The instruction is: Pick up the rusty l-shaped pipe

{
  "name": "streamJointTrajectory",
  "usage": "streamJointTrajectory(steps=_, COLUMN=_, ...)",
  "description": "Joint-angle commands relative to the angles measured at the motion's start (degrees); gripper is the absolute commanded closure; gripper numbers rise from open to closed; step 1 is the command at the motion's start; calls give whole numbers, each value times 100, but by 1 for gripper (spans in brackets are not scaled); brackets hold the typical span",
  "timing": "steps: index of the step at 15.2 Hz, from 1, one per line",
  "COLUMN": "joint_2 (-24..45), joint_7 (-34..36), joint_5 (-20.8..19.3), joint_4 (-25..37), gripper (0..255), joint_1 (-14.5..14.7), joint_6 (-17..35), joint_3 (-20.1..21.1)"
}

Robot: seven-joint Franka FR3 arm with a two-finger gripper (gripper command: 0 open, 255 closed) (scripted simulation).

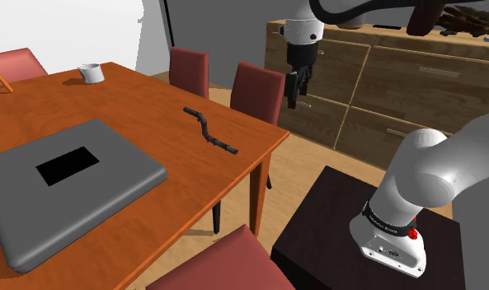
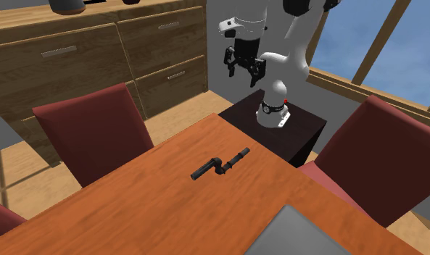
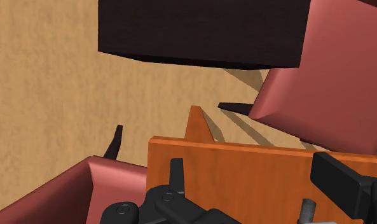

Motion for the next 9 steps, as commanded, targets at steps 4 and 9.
streamJointTrajectory(steps=4, joint_2=1033, joint_7=437, joint_5=122, joint_4=485, gripper=0, joint_1=60, joint_6=490, joint_3=320)
streamJointTrajectory(steps=9, joint_2=2084, joint_7=854, joint_5=116, joint_4=1100, gripper=0, joint_1=113, joint_6=859, joint_3=586)
